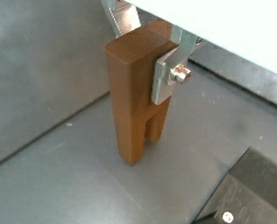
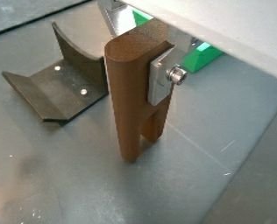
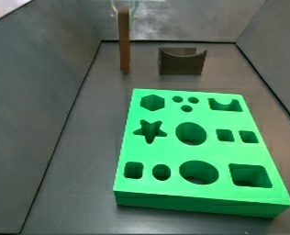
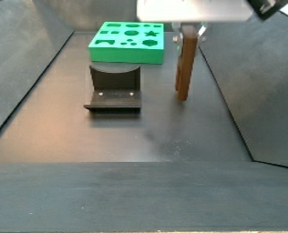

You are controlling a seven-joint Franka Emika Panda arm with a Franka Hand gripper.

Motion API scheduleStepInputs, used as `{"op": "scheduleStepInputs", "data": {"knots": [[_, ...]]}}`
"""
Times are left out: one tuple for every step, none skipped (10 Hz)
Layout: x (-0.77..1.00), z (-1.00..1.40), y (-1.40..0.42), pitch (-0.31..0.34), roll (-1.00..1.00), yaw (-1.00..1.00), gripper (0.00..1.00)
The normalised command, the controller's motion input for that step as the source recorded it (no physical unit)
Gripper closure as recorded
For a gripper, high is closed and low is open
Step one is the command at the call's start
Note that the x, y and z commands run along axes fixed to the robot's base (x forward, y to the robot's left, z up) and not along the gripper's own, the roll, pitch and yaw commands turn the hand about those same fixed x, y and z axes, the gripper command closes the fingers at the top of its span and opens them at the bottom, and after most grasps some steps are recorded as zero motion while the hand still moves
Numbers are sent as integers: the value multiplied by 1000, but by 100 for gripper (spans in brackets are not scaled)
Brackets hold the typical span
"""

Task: Pick up the square-circle object. Move up. Place the square-circle object on the fixture. Regrasp the square-circle object. Rotate the square-circle object. Move to above the board. Insert the square-circle object.
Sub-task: Move to above the board.

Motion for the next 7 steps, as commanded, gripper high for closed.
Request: {"op": "scheduleStepInputs", "data": {"knots": [[-97, 1000, 28, 68, 98, 87, 100], [-90, 1000, 26, 54, 112, 62, 100], [-83, 1000, 23, 48, 120, 43, 100], [-76, 1000, 22, 48, 122, 37, 100], [-71, 1000, 21, 50, 122, 36, 100], [-56, 1000, 16, 62, 118, 33, 100], [-50, 1000, 15, 69, 112, 32, 100]]}}
